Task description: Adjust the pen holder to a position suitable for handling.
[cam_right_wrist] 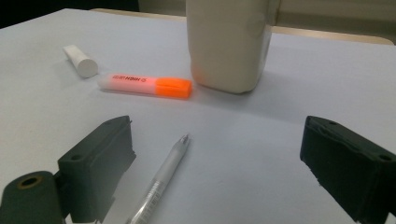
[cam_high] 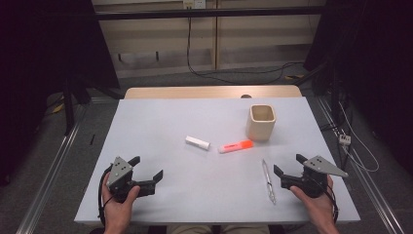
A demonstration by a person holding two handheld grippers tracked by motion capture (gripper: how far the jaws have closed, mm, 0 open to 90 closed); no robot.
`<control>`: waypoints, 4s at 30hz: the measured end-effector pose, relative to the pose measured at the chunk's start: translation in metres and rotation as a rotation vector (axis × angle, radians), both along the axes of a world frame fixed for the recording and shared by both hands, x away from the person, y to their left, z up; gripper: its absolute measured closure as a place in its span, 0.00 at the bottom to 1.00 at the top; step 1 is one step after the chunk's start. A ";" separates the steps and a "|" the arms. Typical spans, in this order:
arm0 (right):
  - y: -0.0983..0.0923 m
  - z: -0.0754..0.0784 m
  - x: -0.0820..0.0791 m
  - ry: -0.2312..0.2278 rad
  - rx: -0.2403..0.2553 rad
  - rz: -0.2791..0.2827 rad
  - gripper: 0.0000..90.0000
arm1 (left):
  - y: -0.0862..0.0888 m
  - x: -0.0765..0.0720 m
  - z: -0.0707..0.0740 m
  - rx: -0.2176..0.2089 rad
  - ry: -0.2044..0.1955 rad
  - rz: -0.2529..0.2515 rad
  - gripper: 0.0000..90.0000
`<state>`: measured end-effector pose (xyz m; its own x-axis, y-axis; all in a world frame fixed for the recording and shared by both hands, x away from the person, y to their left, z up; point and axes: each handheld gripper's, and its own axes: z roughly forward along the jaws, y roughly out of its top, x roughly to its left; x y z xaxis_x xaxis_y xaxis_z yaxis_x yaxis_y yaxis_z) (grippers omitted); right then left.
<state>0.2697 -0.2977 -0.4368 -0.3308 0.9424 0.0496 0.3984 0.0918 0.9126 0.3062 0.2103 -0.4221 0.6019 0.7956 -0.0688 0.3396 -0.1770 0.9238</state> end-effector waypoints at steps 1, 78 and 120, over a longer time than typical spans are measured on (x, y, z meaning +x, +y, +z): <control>0.000 0.000 0.000 0.006 0.015 0.007 0.09 | 0.000 0.000 0.000 0.001 0.000 0.000 0.05; -0.004 0.073 0.211 0.235 -0.179 0.214 0.49 | 0.003 -0.001 -0.003 0.016 0.005 -0.002 0.05; -0.006 0.053 0.229 0.303 -0.197 0.226 0.79 | 0.001 0.003 -0.007 0.034 0.046 -0.023 0.05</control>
<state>0.4982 -0.3034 -0.3833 -0.5282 0.8491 0.0027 0.5959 0.3684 0.7135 0.3088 0.2115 -0.4295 0.6170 0.7838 -0.0702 0.3770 -0.2161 0.9006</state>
